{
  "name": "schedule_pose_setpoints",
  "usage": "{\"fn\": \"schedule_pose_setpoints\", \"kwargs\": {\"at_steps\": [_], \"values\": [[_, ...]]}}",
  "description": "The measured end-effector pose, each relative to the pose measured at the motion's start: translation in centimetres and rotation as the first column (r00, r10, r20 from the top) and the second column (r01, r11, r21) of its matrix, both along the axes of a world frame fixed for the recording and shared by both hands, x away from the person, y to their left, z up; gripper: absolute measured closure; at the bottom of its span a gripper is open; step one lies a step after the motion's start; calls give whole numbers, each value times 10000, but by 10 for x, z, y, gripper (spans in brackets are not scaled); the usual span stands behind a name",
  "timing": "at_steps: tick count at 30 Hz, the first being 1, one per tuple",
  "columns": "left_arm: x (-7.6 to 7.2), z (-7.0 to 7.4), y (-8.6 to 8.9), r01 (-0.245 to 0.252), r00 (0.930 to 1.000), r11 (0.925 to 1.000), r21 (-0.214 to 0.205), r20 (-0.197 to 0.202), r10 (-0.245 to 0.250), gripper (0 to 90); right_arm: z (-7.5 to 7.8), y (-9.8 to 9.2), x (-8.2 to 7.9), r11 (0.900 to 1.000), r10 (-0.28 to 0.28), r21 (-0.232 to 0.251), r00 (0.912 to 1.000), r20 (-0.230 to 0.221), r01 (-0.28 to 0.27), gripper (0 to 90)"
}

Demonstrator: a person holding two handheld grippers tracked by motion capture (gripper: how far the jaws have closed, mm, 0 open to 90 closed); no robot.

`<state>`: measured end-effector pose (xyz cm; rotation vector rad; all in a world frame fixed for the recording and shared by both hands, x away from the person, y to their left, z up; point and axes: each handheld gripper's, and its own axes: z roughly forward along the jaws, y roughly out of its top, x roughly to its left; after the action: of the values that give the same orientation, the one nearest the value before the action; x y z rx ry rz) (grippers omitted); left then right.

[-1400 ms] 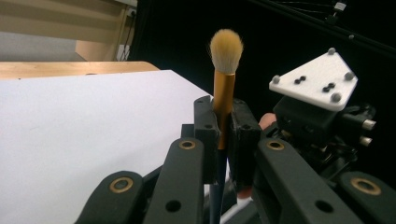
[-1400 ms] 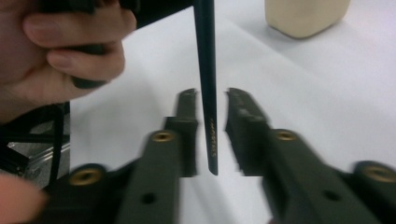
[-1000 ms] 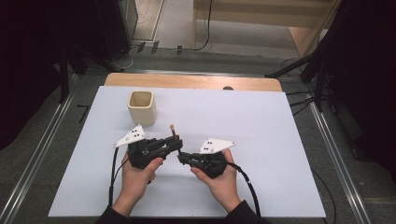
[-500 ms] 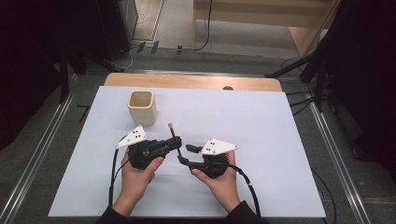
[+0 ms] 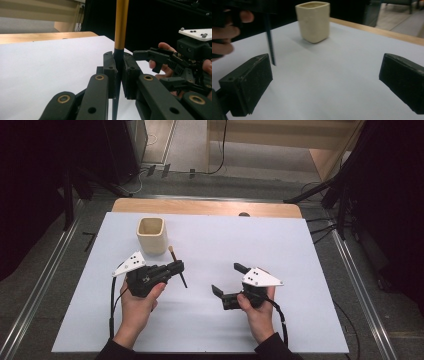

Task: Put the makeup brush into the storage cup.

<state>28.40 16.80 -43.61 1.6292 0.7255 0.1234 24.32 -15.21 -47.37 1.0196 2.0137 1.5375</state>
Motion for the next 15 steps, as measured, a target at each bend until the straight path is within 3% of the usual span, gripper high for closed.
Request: {"fn": "schedule_pose_setpoints", "kwargs": {"at_steps": [4,15], "values": [[2,1,5,-199,9998,9998,9,-18,199,839,-2,-18,-2,9990,-387,220,9991,165,383,0],[4,2,11,-440,9990,9990,125,112,439,839,-9,-65,-10,9928,-1193,133,9924,310,1189,0]]}}
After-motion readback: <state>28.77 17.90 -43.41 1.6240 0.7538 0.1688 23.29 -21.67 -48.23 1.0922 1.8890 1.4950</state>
